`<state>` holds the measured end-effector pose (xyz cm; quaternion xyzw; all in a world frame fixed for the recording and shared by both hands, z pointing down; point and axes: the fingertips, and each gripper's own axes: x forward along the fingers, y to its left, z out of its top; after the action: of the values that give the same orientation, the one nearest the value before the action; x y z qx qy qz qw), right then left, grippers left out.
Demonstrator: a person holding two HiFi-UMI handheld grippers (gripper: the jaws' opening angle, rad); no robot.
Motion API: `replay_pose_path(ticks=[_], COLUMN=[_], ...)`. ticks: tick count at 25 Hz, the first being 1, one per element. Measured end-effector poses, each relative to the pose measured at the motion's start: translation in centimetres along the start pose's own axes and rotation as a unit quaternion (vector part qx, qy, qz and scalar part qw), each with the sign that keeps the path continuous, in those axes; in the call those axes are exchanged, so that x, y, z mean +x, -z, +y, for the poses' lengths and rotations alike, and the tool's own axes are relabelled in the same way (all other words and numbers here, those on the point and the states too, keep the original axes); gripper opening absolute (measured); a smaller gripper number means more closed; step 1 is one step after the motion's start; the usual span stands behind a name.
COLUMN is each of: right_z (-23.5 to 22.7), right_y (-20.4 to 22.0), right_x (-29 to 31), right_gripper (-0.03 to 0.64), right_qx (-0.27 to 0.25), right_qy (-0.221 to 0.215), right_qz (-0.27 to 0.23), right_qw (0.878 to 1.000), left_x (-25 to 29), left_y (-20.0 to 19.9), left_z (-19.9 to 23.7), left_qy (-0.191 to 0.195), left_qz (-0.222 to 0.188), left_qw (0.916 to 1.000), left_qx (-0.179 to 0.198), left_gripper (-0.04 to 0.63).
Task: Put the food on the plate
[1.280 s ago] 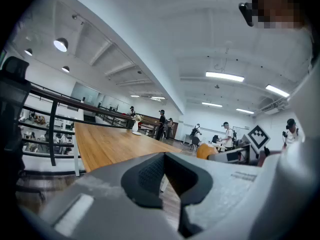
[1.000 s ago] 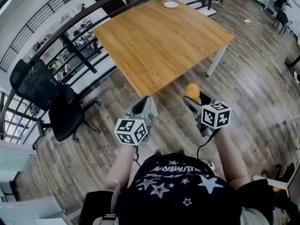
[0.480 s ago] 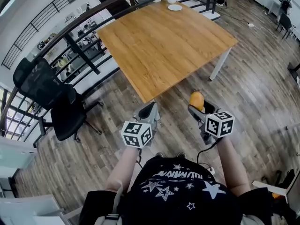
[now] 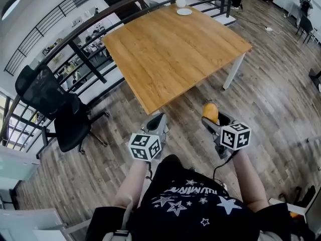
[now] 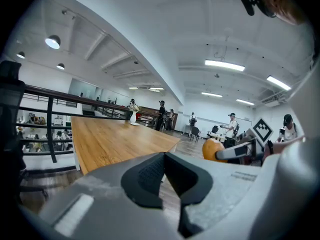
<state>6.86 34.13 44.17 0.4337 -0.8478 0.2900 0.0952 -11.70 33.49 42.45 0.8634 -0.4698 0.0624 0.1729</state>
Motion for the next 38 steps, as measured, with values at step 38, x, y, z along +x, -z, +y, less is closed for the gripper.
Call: replay_pose_path(ticks=[38], right_z=[-17.7], right_y=[-20.4], right_x=[22.2], right_gripper=[0.313], right_qx=[0.025], right_qy=[0.063], right_qz=[0.005], right_qw=[0.998], left_x=[26.2], left_y=[-11.9], left_z=[23.2], left_qy=[-0.014], left_qz=[-0.002], left_qw=[0.9996], left_qx=[-0.026], left_gripper=[0.002])
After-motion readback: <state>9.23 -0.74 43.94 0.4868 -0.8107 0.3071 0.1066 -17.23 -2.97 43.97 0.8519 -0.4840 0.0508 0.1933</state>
